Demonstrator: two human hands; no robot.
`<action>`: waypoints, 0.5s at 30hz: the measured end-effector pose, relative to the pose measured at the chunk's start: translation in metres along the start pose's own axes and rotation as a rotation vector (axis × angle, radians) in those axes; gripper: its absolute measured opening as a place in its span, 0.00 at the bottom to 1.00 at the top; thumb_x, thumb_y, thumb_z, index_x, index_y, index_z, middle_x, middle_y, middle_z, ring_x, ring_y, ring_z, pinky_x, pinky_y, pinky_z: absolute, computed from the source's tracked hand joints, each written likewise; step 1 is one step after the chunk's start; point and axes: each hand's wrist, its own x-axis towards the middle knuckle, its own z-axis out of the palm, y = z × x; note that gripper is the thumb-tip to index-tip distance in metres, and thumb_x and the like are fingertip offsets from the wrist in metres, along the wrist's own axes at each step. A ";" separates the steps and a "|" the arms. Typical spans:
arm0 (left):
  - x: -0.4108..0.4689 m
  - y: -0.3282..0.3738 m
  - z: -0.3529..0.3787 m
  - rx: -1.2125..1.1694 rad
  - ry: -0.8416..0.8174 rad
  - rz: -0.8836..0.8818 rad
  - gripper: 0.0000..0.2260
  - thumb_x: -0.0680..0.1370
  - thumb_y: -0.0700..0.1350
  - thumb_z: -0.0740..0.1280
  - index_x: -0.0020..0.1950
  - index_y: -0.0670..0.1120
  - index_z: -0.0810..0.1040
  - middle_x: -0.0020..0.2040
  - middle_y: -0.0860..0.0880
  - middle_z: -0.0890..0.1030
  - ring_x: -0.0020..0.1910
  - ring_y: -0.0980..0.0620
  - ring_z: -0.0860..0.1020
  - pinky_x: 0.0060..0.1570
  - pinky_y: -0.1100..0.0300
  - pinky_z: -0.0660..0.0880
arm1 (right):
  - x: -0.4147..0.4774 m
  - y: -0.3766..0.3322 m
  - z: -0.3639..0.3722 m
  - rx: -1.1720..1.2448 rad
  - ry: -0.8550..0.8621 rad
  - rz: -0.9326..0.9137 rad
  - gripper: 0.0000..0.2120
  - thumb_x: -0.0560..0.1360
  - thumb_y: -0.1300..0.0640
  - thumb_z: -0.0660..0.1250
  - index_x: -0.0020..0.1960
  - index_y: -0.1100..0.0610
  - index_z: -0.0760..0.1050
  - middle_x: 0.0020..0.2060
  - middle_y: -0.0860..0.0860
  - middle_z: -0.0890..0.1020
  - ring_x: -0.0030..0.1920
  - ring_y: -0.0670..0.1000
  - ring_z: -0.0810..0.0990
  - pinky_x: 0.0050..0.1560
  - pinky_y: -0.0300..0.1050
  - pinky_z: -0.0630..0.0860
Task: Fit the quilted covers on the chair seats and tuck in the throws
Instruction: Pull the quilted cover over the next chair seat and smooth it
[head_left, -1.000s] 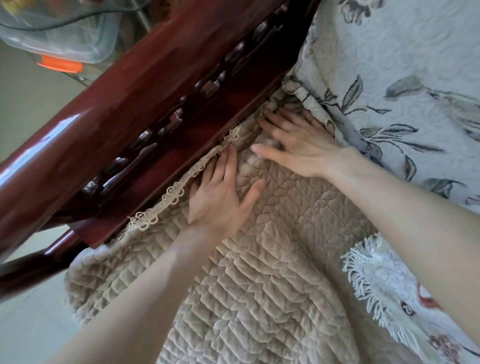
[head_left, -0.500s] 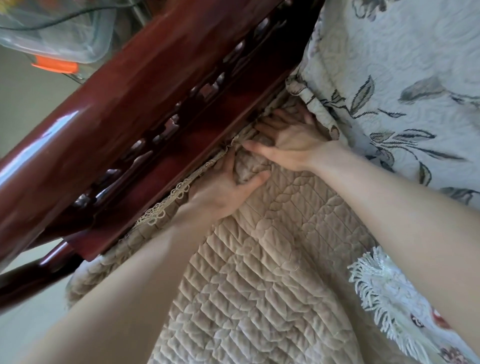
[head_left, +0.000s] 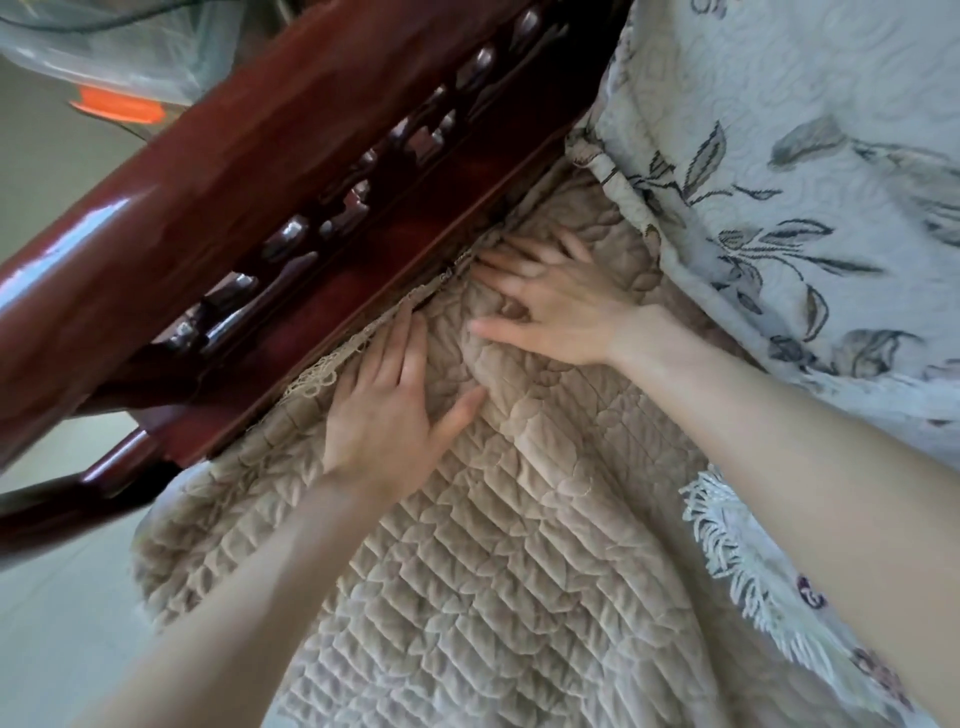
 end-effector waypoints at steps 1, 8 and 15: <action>0.000 -0.003 -0.001 -0.012 -0.027 -0.017 0.41 0.75 0.70 0.43 0.79 0.46 0.41 0.79 0.51 0.41 0.78 0.54 0.44 0.73 0.57 0.43 | 0.001 -0.003 0.001 0.005 0.000 0.009 0.35 0.77 0.31 0.47 0.79 0.47 0.53 0.78 0.43 0.53 0.78 0.46 0.47 0.74 0.52 0.36; 0.018 -0.006 0.003 -0.200 -0.183 -0.110 0.48 0.70 0.75 0.53 0.79 0.48 0.39 0.80 0.51 0.45 0.78 0.53 0.47 0.75 0.54 0.47 | 0.017 -0.005 0.000 0.029 -0.041 0.049 0.41 0.73 0.26 0.48 0.78 0.48 0.53 0.78 0.44 0.55 0.77 0.46 0.48 0.75 0.53 0.38; 0.037 -0.021 0.003 -0.412 -0.233 -0.139 0.52 0.64 0.78 0.57 0.80 0.52 0.45 0.79 0.49 0.55 0.76 0.49 0.57 0.74 0.51 0.58 | 0.037 -0.011 0.001 -0.050 -0.053 0.069 0.43 0.70 0.23 0.46 0.78 0.47 0.55 0.77 0.45 0.59 0.77 0.47 0.51 0.75 0.56 0.39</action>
